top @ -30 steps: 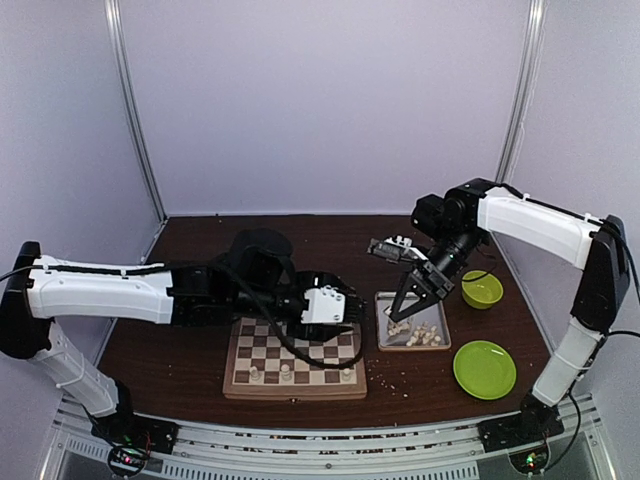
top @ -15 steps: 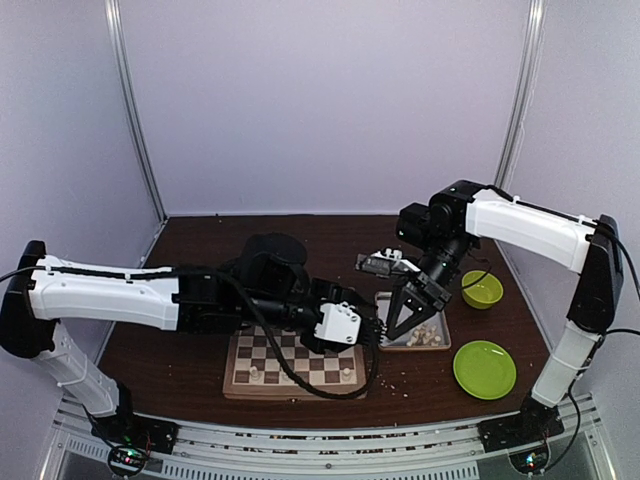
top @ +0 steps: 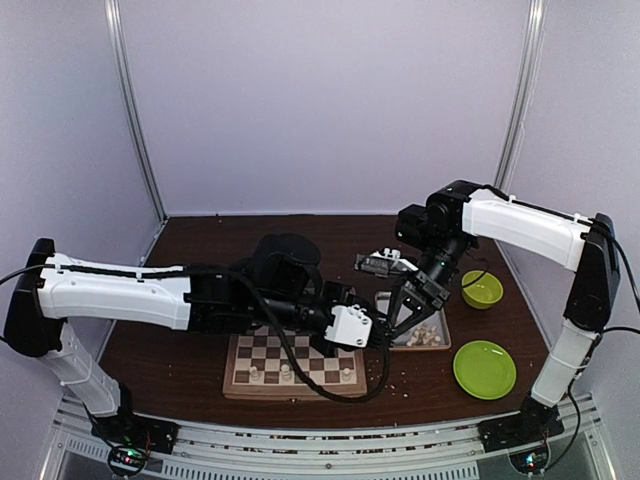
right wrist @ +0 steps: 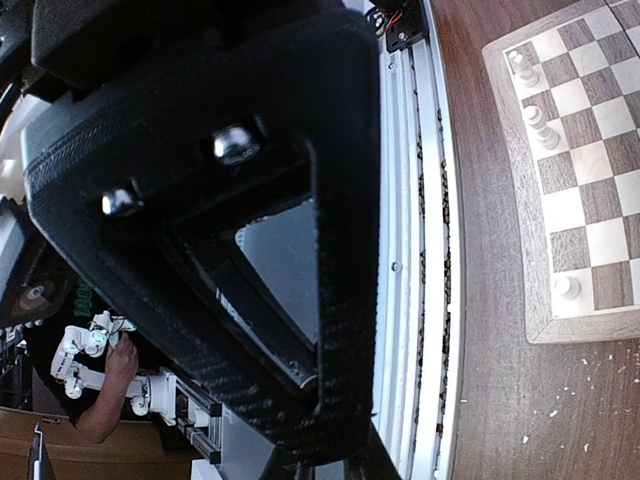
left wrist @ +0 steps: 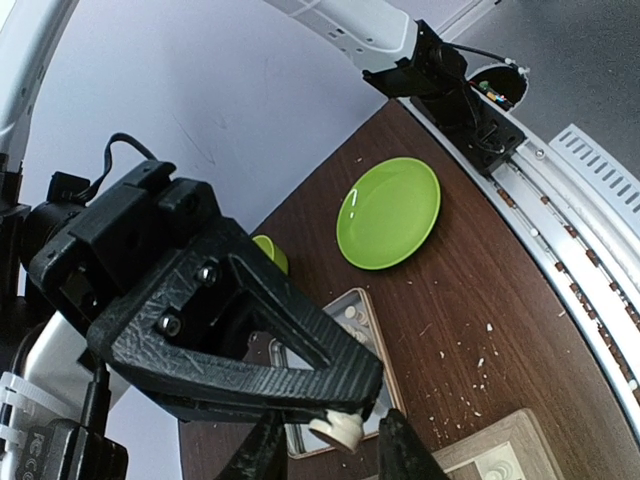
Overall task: Set up the chess pieces on the board
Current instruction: Pass from the right arm to the left
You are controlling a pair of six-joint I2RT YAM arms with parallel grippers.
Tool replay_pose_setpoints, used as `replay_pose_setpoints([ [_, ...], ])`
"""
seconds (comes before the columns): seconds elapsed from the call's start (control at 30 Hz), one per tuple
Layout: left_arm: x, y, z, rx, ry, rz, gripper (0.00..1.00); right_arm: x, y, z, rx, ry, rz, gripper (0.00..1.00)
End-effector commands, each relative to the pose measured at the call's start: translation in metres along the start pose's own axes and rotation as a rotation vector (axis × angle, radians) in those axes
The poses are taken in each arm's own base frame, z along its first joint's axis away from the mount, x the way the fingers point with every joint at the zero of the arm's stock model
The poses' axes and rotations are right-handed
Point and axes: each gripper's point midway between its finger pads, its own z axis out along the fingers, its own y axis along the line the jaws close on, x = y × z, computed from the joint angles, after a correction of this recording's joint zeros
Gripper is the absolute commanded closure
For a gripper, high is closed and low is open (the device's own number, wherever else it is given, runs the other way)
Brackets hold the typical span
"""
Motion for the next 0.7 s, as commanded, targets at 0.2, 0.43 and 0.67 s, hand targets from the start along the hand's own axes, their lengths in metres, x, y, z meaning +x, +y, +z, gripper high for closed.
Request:
replay_pose_setpoints([
  [0.2, -0.012, 0.012, 0.009, -0.037, -0.049, -0.037, 0.75, -0.011, 0.005, -0.002, -0.033, -0.032, -0.015, 0.94],
  [0.43, -0.001, 0.014, 0.016, -0.067, -0.015, -0.091, 0.82, -0.015, 0.003, -0.002, -0.043, -0.041, -0.008, 0.93],
  [0.67, 0.017, 0.020, 0.020, -0.158, 0.023, -0.155, 0.88, -0.023, -0.014, -0.018, -0.005, -0.077, 0.023, 0.87],
])
